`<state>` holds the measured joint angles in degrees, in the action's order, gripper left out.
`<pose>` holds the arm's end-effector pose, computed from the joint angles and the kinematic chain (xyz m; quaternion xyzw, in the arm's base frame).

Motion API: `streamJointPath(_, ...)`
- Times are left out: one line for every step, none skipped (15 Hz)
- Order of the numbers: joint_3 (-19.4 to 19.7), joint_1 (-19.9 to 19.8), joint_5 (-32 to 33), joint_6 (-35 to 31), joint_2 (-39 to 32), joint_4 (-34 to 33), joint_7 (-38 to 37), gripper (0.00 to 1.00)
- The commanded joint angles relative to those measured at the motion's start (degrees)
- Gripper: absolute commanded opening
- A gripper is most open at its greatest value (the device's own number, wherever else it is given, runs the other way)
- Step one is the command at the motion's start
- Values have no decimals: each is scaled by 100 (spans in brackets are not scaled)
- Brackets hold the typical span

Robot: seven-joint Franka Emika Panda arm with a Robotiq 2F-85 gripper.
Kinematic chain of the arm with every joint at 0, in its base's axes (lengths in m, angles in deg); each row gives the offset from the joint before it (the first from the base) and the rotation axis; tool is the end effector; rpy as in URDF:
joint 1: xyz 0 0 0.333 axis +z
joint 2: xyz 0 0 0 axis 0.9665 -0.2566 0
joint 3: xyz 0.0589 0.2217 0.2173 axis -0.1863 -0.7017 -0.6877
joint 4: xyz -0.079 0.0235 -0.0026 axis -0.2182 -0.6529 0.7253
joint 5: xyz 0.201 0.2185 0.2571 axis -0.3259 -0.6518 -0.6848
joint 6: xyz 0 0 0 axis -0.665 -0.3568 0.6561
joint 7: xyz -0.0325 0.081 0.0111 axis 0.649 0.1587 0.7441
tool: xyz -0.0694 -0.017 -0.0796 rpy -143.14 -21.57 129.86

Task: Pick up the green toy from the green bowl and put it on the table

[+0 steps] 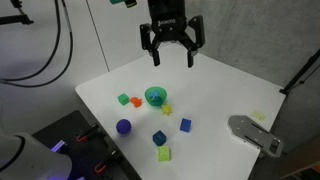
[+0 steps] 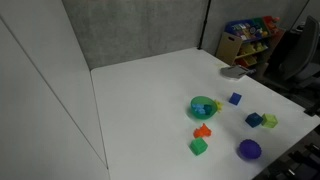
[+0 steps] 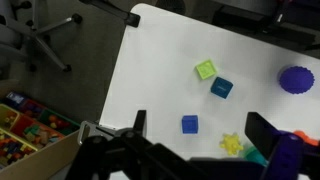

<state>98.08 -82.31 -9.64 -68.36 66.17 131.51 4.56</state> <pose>0.4204 -0.1762 0.5429 0.9798 0.1287 -0.0633 0.1395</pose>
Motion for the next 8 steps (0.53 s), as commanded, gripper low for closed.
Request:
streamJointPath(24, 31, 5, 19, -1, -23, -4, 100)
streamJointPath(24, 31, 5, 19, 4, -26, -4, 100)
streamJointPath(24, 31, 5, 19, 8, -26, -4, 100)
streamJointPath(24, 31, 5, 19, 8, -26, -4, 100)
streamJointPath(8, 61, -38, 31, -36, -32, 8, 100)
streamJointPath(-3, 87, -68, 35, -68, -33, 20, 100)
streamJointPath(-23, 131, -122, 41, -117, -45, 20, 100)
streamJointPath(-43, 178, -178, 54, -165, -58, 33, 100)
